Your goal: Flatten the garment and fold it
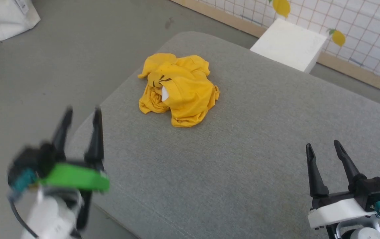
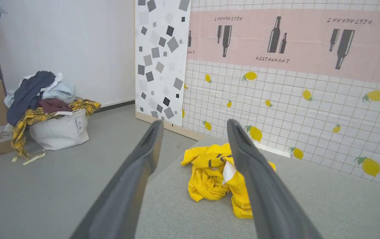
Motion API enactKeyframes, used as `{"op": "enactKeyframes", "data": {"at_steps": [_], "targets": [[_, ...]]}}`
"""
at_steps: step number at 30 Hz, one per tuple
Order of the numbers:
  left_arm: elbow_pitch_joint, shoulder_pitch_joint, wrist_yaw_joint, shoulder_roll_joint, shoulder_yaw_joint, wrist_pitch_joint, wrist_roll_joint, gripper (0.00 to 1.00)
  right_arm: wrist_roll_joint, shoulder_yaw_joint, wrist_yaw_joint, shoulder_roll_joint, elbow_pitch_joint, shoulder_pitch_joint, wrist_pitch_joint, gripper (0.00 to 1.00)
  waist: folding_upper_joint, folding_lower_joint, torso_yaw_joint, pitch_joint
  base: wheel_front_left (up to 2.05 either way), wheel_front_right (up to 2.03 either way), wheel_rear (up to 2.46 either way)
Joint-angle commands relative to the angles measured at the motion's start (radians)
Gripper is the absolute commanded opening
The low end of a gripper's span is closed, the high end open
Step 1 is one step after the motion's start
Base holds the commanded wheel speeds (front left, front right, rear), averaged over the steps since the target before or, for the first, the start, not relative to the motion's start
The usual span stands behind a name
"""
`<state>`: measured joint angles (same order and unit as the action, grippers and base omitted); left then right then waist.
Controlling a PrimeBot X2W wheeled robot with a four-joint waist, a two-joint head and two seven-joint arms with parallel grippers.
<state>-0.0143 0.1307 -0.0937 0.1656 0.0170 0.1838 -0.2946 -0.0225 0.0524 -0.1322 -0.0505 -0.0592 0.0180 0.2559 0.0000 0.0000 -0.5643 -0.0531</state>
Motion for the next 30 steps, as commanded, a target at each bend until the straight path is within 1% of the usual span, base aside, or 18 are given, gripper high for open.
{"op": "enactKeyframes", "data": {"at_steps": [1, 5, 9, 10, 13, 15, 17, 24, 28, 30], "targets": [[-0.021, 0.06, -0.01, 0.025, 0.007, -0.027, -0.007, 1.0, 0.009, 0.001, 0.002, 0.0, 0.009, -0.022, 0.006, 1.0, 0.0, 0.0, 0.022, -0.032, 0.0, 0.0, 0.0], [-0.048, 0.206, -0.025, 0.093, 0.03, -0.12, -0.031, 1.0, 0.031, -0.003, 0.002, 0.0, 0.038, -0.049, -0.009, 1.0, 0.0, 0.0, 0.052, -0.09, 0.0, 0.0, 0.0], [-0.027, 0.368, -0.031, 0.127, 0.033, -0.193, -0.092, 1.0, 0.063, -0.007, 0.002, 0.0, 0.094, -0.082, -0.044, 1.0, 0.0, 0.0, 0.08, -0.163, 0.0, 0.0, 0.0], [-0.014, 0.406, -0.031, 0.128, 0.032, -0.21, -0.113, 1.0, 0.07, -0.009, 0.002, 0.0, 0.109, -0.09, -0.053, 1.0, 0.0, 0.0, 0.085, -0.179, 0.0, 0.0, 0.0], [0.041, 0.531, -0.034, 0.163, 0.038, -0.268, -0.145, 1.0, 0.093, -0.026, 0.002, 0.0, 0.174, -0.12, -0.088, 1.0, 0.0, 0.0, 0.11, -0.244, 0.0, 0.0, 0.0], [0.085, 0.597, -0.035, 0.194, 0.048, -0.296, -0.148, 1.0, 0.108, -0.035, 0.002, 0.0, 0.214, -0.141, -0.108, 1.0, 0.0, 0.0, 0.126, -0.286, 0.0, 0.0, 0.0], [0.127, 0.65, -0.035, 0.212, 0.056, -0.312, -0.158, 1.0, 0.122, -0.042, 0.002, 0.0, 0.254, -0.161, -0.125, 1.0, 0.0, 0.0, 0.138, -0.329, 0.0, 0.0, 0.0], [0.262, 0.757, -0.036, 0.233, 0.117, -0.353, -0.194, 1.0, 0.172, -0.068, 0.002, 0.0, 0.35, -0.213, -0.185, 1.0, 0.0, 0.0, 0.171, -0.463, 0.0, 0.0, 0.0], [0.309, 0.777, -0.037, 0.279, 0.188, -0.385, -0.226, 1.0, 0.183, -0.082, 0.002, 0.0, 0.377, -0.237, -0.203, 1.0, 0.0, 0.0, 0.196, -0.518, 0.0, 0.0, 0.0], [0.333, 0.775, -0.037, 0.309, 0.231, -0.418, -0.257, 1.0, 0.184, -0.086, 0.002, 0.0, 0.383, -0.246, -0.207, 1.0, 0.0, 0.0, 0.21, -0.536, 0.0, 0.0, 0.0]]}}
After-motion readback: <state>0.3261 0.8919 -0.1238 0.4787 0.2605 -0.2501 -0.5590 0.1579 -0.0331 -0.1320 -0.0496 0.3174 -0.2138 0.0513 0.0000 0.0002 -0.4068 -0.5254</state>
